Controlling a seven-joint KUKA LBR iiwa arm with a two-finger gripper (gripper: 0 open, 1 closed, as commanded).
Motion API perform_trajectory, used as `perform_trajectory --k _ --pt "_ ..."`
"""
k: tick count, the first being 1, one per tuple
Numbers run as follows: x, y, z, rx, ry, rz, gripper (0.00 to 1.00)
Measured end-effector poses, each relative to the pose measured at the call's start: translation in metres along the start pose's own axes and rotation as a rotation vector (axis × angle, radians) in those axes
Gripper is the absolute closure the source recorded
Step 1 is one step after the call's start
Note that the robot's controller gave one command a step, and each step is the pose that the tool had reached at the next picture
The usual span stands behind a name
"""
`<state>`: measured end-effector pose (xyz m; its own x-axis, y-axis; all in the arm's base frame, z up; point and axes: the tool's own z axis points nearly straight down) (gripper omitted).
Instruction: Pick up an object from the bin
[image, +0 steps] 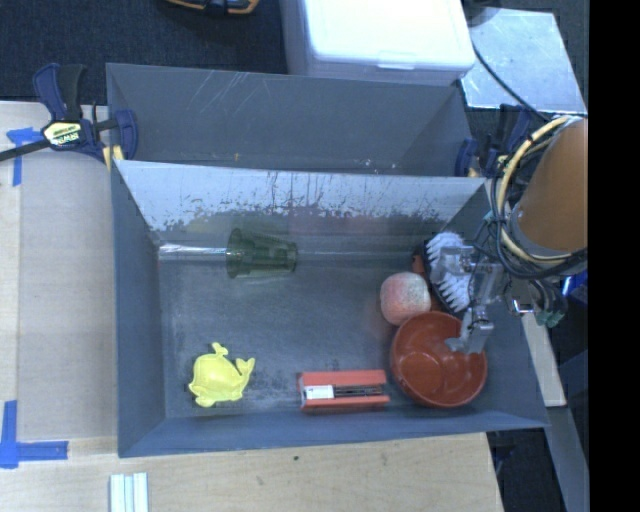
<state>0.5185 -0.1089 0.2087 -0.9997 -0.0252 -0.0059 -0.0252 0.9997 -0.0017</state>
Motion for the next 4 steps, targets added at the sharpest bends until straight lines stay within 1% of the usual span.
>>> perform_trajectory --k 1,2,3,4 --pt "0.01 -0.007 0.012 -0.001 -0.001 -0.053 0.0" --pt "0.024 0.021 -0.015 -0.001 -0.008 -0.077 0.0" --pt "0.005 -0.009 0.028 0.0 0.004 0.002 0.0" --pt "0.022 0.031 0.039 -0.002 -0.008 -0.051 0.0"
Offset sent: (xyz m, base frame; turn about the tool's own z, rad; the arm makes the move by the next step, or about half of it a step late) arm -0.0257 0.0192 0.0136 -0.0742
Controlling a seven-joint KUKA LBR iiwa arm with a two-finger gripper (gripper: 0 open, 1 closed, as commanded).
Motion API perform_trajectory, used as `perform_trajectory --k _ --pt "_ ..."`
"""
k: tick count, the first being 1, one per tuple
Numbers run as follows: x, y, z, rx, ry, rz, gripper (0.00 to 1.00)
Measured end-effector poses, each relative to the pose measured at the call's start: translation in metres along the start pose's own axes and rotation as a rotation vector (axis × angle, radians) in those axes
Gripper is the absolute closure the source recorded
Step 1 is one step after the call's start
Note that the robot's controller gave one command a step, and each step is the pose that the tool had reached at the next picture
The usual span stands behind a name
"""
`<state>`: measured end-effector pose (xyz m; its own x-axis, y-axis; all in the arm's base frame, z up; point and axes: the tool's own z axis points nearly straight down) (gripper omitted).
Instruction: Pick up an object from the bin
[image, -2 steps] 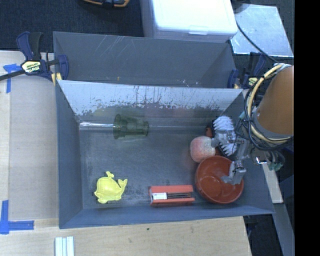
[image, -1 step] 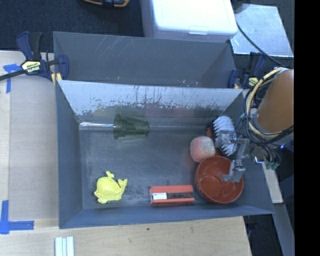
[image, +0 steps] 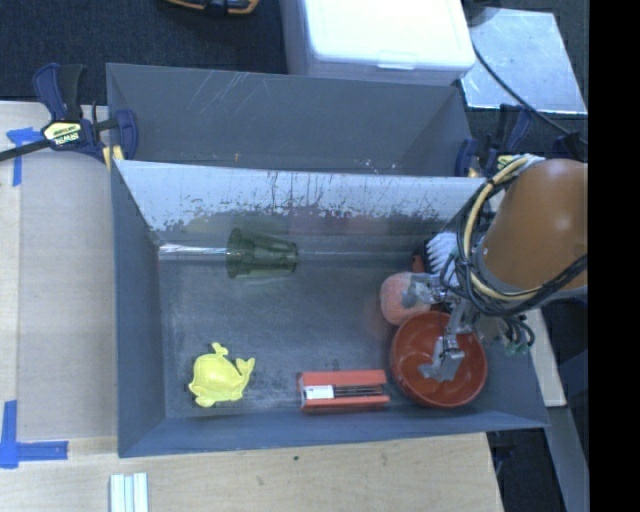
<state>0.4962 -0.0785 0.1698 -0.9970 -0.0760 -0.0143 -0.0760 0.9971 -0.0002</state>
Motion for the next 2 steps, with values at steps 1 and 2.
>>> perform_trajectory --k 1,2 --pt "-0.015 -0.03 0.038 0.004 0.004 -0.165 0.0" --pt "-0.016 0.012 0.043 0.0 -0.003 -0.221 0.0"
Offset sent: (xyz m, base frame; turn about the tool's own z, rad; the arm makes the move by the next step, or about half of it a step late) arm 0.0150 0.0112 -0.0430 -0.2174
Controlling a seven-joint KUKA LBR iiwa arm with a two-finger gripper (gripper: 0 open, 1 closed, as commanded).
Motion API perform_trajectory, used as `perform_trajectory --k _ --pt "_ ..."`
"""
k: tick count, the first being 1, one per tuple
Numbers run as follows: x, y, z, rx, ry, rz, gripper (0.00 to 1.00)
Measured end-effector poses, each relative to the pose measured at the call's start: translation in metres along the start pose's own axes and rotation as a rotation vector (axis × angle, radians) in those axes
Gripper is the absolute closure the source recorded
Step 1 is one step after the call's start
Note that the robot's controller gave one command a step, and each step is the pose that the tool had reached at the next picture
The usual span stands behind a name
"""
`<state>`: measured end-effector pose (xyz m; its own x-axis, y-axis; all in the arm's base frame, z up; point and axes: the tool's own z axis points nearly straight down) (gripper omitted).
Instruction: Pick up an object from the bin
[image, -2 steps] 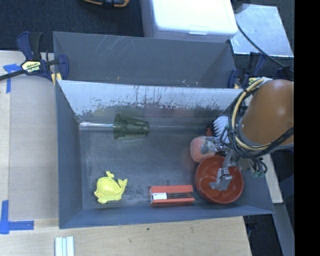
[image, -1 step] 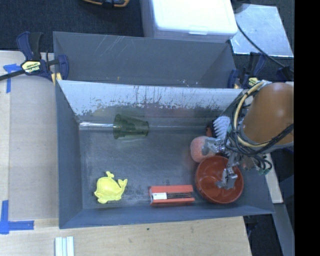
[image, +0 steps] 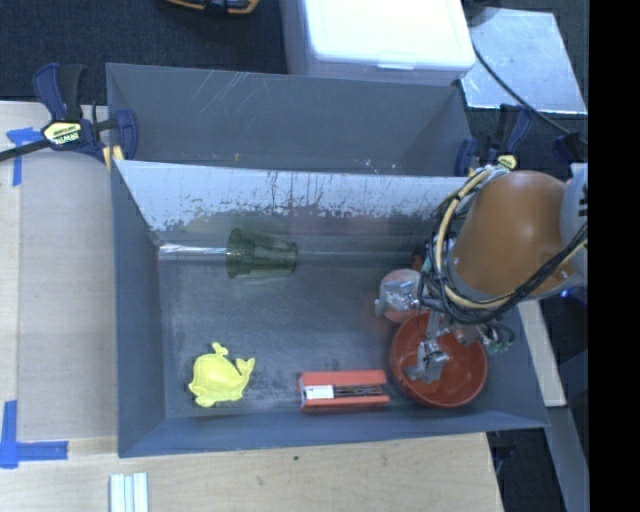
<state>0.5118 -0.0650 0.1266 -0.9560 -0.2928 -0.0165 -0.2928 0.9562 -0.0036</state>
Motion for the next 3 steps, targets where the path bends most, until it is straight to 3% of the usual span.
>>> perform_trajectory --k 1,2,3 --pt "0.001 -0.004 0.003 0.002 -0.001 -0.01 0.0" --pt "0.014 -0.019 0.053 0.004 -0.008 -0.377 0.0" --pt "-0.001 -0.018 0.055 0.008 -0.013 -0.307 0.0"
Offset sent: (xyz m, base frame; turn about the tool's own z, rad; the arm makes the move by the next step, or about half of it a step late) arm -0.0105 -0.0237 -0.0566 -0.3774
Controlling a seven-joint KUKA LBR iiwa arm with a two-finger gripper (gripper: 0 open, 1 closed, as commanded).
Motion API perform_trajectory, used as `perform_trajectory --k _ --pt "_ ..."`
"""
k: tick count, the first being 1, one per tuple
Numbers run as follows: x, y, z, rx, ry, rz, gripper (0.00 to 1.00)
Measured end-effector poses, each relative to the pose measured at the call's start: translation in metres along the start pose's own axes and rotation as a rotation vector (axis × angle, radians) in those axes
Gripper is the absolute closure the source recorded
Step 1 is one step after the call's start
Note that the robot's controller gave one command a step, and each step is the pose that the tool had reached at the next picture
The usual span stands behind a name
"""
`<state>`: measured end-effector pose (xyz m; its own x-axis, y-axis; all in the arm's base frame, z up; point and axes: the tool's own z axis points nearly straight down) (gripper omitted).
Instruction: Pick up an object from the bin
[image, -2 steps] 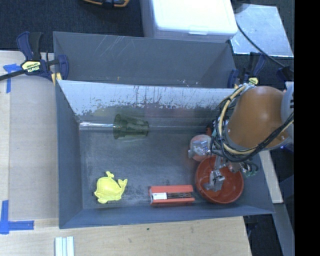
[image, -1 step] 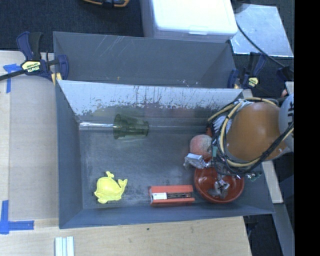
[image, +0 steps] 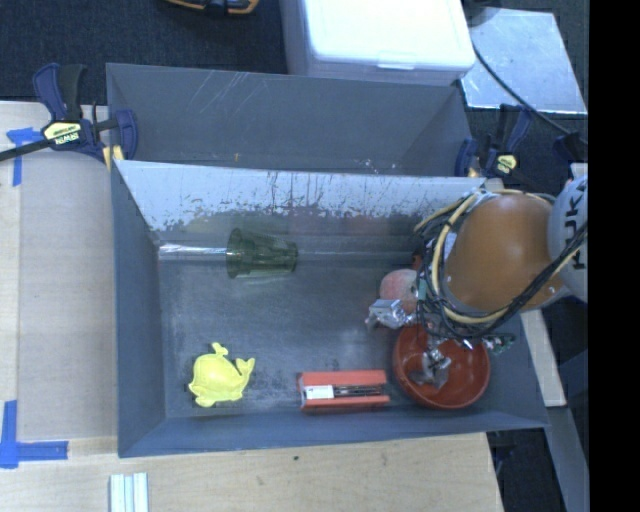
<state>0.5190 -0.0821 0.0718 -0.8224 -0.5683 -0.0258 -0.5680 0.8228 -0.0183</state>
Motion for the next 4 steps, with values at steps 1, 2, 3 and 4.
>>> perform_trajectory --k 1,2,3,4 --pt "0.003 -0.001 0.0 0.0 -0.002 0.267 0.0" --pt "-0.006 0.006 0.0 0.002 -0.002 0.054 0.0" --pt "-0.012 -0.008 0.001 0.001 -0.002 0.273 0.0" --pt "-0.014 -0.002 -0.003 0.012 -0.008 0.103 1.0"
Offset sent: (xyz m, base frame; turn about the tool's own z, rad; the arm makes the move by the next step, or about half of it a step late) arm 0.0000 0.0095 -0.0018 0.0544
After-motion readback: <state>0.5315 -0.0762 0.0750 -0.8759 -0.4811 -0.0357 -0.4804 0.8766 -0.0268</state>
